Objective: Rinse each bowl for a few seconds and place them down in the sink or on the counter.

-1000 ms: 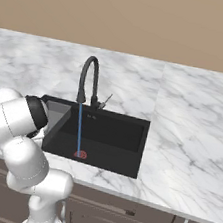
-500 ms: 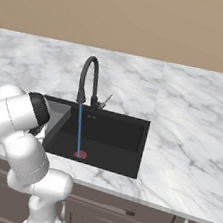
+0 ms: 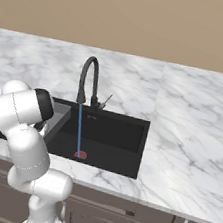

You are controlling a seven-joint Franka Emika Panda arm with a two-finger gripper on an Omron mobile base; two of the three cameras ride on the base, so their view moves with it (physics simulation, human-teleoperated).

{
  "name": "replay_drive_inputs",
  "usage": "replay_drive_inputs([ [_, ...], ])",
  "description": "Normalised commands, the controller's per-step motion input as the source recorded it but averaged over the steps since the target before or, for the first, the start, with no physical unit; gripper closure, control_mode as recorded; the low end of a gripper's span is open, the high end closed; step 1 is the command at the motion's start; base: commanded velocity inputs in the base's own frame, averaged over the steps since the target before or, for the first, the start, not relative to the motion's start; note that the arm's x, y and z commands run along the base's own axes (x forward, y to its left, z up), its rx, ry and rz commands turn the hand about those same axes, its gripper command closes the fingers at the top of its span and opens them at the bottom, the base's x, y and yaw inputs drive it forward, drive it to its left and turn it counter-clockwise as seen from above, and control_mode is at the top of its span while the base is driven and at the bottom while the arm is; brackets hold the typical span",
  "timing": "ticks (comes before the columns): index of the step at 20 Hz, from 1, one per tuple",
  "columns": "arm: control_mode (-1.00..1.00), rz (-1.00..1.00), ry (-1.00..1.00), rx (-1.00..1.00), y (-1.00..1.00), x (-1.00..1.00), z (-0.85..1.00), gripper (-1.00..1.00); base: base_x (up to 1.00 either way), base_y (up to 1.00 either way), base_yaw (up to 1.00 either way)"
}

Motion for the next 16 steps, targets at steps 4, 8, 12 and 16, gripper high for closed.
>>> replay_drive_inputs([
  [4, -1.0, -0.05, 0.0, 0.0, 0.06, 0.02, -0.07, -1.0, 0.0, 0.0, 0.0],
  [8, -1.0, -0.03, 0.0, 0.0, 0.0, 0.0, 0.02, -1.0, 0.0, 0.0, 0.0],
  [12, -1.0, 0.0, -0.04, 0.0, 0.0, -0.02, 0.14, -1.0, 0.0, 0.0, 0.0],
  [16, -1.0, 0.0, -0.04, -0.02, 0.0, -0.03, 0.22, -1.0, 0.0, 0.0, 0.0],
])
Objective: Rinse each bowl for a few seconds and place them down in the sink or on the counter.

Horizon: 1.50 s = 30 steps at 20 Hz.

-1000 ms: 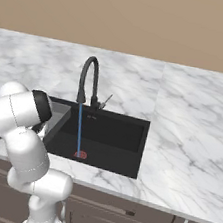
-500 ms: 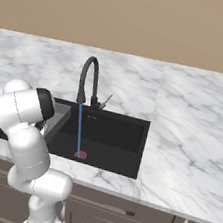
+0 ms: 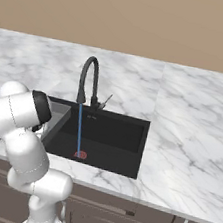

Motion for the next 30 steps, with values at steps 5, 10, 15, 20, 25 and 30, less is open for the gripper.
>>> replay_drive_inputs([
  [5, -1.0, 0.0, -0.03, -0.02, 0.0, -0.04, 0.25, -1.0, 0.0, 0.0, 0.0],
  [10, -1.0, 0.01, -0.02, -0.04, -0.06, -0.1, 0.28, -1.0, 0.0, 0.0, 0.0],
  [15, -1.0, 0.03, 0.0, -0.01, -0.02, -0.03, 0.44, -1.0, 0.0, 0.0, 0.0],
  [20, -1.0, 0.1, 0.02, 0.0, 0.0, -0.08, 0.7, -1.0, 0.0, 0.0, 0.0],
  [25, -1.0, 0.2, 0.05, 0.0, 0.0, -0.07, 0.72, -1.0, 0.0, 0.0, 0.0],
  [30, -1.0, 0.23, 0.04, -0.01, 0.0, -0.03, 0.62, -1.0, 0.0, 0.0, 0.0],
])
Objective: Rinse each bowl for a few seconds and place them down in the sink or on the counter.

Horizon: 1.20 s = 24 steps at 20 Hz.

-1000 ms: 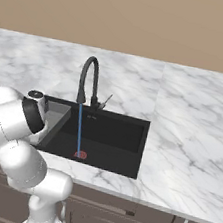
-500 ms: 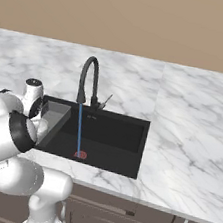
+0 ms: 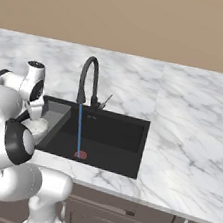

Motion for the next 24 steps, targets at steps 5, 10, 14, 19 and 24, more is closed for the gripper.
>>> replay_drive_inputs([
  [5, -1.0, 0.22, 0.0, -0.11, 0.09, 0.0, 0.35, -1.0, 0.0, 0.0, 0.0],
  [10, -1.0, 0.17, -0.08, -0.2, 0.13, 0.15, 0.15, -1.0, 0.0, 0.0, 0.0],
  [14, -1.0, 0.16, -0.05, -0.16, 0.13, 0.24, 0.01, -1.0, 0.0, 0.0, 0.0],
  [19, -1.0, 0.13, -0.02, -0.03, 0.11, 0.24, 0.0, -1.0, 0.0, 0.0, 0.0],
  [24, -1.0, 0.11, 0.0, 0.02, 0.1, 0.3, 0.0, -1.0, 0.0, 0.0, 0.0],
])
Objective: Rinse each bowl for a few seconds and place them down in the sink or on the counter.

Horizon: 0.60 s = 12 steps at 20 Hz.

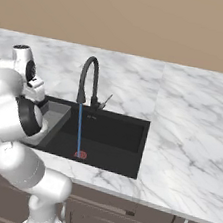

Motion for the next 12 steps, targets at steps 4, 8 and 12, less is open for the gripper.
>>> replay_drive_inputs([
  [4, -1.0, 0.1, 0.0, 0.01, 0.21, 0.25, -0.02, -1.0, 0.0, 0.0, 0.0],
  [8, -1.0, 0.06, 0.0, 0.0, 0.4, 0.22, -0.11, -1.0, 0.0, 0.0, 0.0],
  [12, -1.0, 0.05, 0.0, 0.0, 0.45, 0.18, -0.08, -1.0, 0.0, 0.0, 0.0],
])
